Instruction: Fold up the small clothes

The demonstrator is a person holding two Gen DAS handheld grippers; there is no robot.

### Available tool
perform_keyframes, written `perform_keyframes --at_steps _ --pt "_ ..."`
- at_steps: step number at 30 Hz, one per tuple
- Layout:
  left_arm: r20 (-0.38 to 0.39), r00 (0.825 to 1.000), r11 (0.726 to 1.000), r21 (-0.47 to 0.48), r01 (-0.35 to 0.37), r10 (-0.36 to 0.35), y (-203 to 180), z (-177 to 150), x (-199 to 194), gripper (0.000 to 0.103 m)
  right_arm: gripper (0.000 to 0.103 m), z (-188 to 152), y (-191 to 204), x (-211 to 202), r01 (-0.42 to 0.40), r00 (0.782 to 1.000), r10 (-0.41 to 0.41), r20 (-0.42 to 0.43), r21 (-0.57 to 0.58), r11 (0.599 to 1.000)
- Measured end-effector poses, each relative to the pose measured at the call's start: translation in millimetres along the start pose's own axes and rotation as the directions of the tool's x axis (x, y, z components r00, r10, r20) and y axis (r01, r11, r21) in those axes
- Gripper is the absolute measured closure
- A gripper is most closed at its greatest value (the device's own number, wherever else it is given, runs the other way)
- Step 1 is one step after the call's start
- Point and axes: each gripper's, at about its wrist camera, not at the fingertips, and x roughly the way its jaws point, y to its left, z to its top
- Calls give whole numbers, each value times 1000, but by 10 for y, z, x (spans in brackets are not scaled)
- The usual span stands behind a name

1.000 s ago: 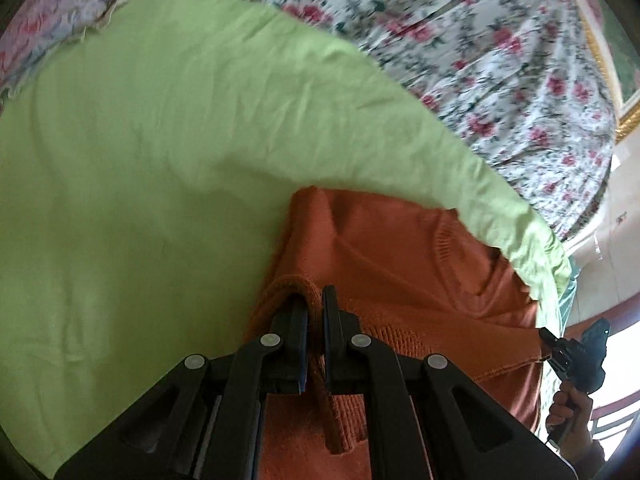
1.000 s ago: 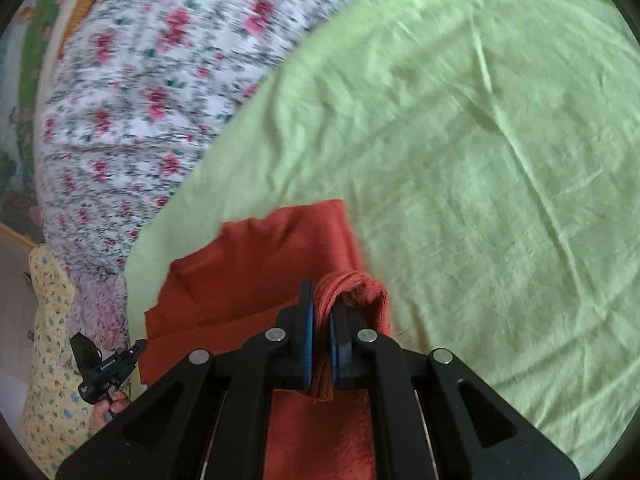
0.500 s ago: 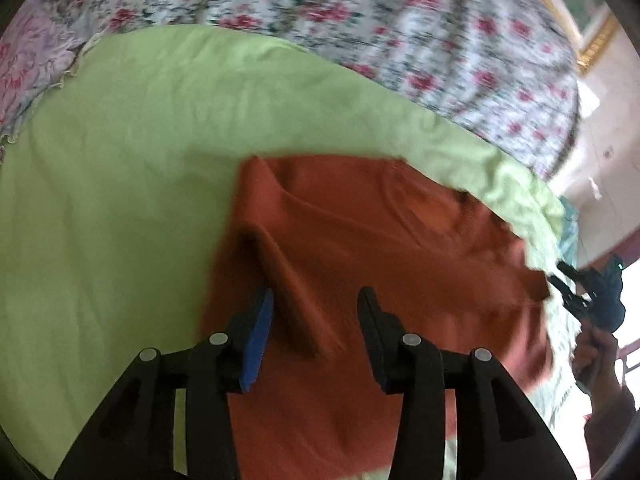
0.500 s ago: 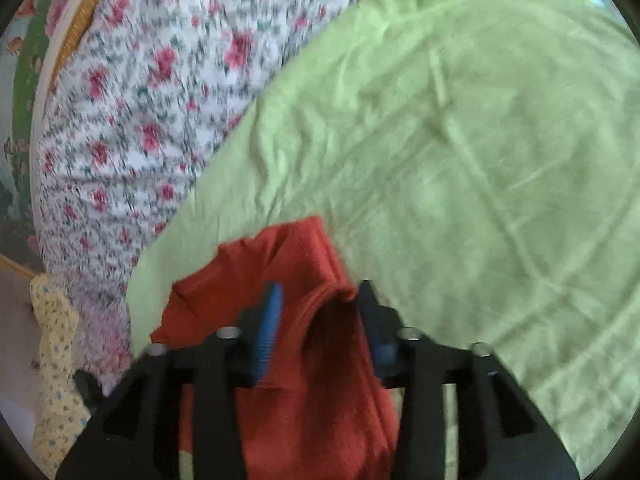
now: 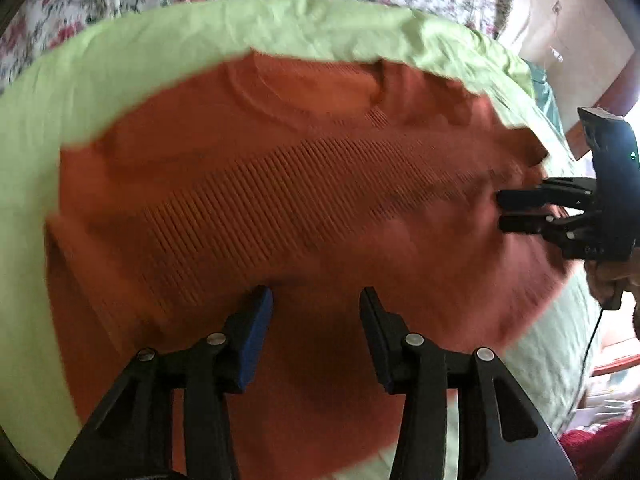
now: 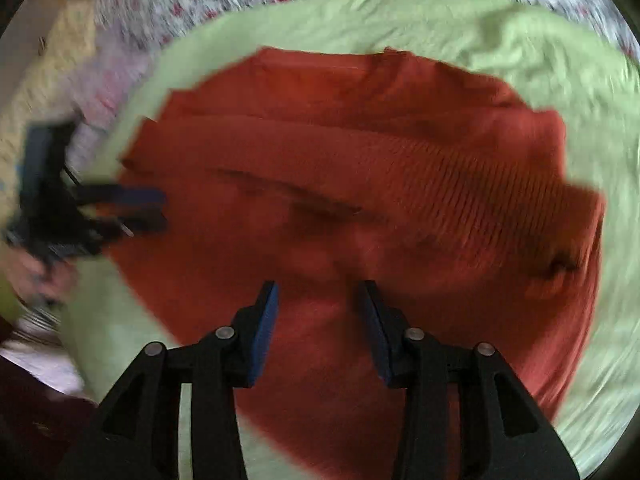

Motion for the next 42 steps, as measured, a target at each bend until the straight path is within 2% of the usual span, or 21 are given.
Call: perform_keyframes --at_steps 2,3,5,6,9,10,12,15,17,22,25,30,33,38,42 --pt "16 1000 999 -38 -25 26 203 254 11 72 66 199 -194 19 70 997 -71 36 16 997" --pt "32 998 995 -81 -54 57 320 407 2 72 66 280 -275 7 100 993 -102 55 37 994" --pt "76 988 978 -168 -120 134 495 643 -63 68 64 501 -507 -97 173 972 -190 137 125 977" --pt "109 979 963 -231 -141 170 605 758 -128 60 64 593 -618 -167 209 954 -241 178 183 961" --pt "183 966 931 -349 -108 180 828 919 -286 55 64 741 -892 -334 165 932 -257 255 332 929" --pt "192 961 918 -381 -112 197 897 950 -347 55 64 771 -964 -375 142 930 -251 268 369 918" --pt "200 959 909 -403 -107 202 912 935 -427 55 64 779 -997 -446 111 929 -235 286 391 914" --pt "226 958 916 -395 -74 175 795 779 -551 53 64 696 -918 -553 80 929 -203 309 369 926" --pt "224 965 929 -366 -49 139 638 616 -583 51 63 581 -816 -587 42 935 -161 316 352 935" --pt "136 983 942 -329 -72 123 345 78 -407 51 62 230 -379 -444 -1 958 -93 272 326 945" --pt "97 988 929 -361 -74 117 373 -231 -357 51 60 -77 -280 -387 6 970 -85 226 330 944" --pt "108 985 916 -392 -84 136 474 -487 -470 51 60 -534 -306 -440 31 979 -103 176 370 929" --pt "104 984 904 -417 -92 148 552 -543 -525 51 60 -714 -420 -585 70 972 -155 174 418 906" --pt "111 981 878 -470 -90 160 631 -847 -791 51 60 -876 -508 -856 72 958 -203 202 515 854" --pt "131 978 846 -528 -67 160 623 -1109 -991 50 57 -950 -387 -999 56 950 -205 234 519 853"
